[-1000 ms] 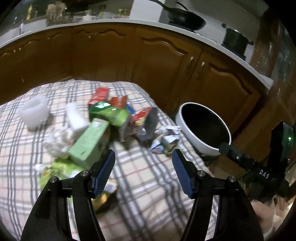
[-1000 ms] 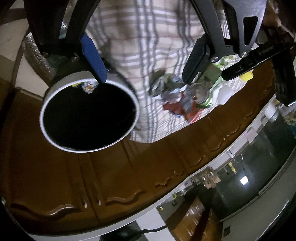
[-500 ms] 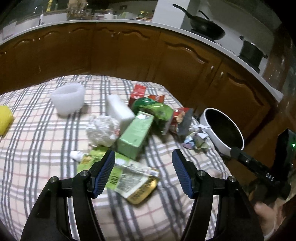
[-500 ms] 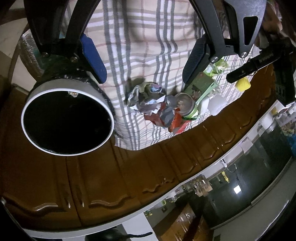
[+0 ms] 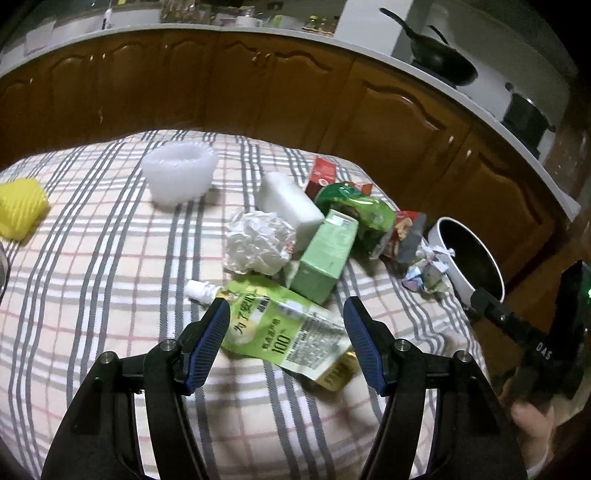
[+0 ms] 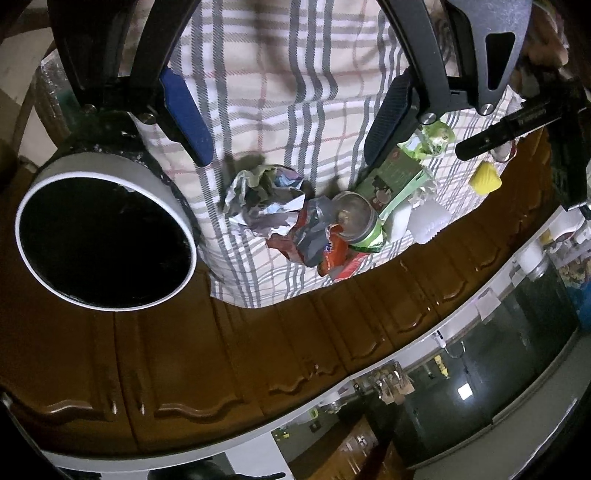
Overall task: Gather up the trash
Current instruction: 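Move both tools back over the trash pile, then grasp white crumpled paper with left tool while right tool grasps crumpled foil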
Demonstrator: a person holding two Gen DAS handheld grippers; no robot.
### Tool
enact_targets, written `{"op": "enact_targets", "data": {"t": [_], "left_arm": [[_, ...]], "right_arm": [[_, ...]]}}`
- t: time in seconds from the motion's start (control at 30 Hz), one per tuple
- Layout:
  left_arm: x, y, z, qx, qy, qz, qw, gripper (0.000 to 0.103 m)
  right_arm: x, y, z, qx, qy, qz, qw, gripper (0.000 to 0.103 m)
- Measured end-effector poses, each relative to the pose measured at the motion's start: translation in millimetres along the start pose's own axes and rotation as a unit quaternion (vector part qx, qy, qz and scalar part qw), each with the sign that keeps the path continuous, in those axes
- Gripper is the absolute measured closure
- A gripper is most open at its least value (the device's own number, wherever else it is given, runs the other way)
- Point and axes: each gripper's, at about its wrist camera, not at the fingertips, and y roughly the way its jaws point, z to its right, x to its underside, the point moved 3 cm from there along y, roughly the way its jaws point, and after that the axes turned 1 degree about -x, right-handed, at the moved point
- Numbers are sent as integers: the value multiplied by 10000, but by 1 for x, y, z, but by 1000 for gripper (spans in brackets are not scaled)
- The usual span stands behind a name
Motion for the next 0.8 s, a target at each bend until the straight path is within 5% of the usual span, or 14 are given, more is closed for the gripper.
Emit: {"op": "enact_targets", "data": {"t": [0.63,0.7,0.8], "left_arm": [[-39,55,-19,-130,45,-166,9998,39],[-39,64,-21,-134,66,-241,9996,50],[-35,72,-19,-72,143,-358,9992,64]], "right_arm": [[-17,44,11,214,-12,-194,9996,18],[-17,51,11,242,-40,-260,9994,19],[-15,60,12,263,-66,-384,9989,44]]}}
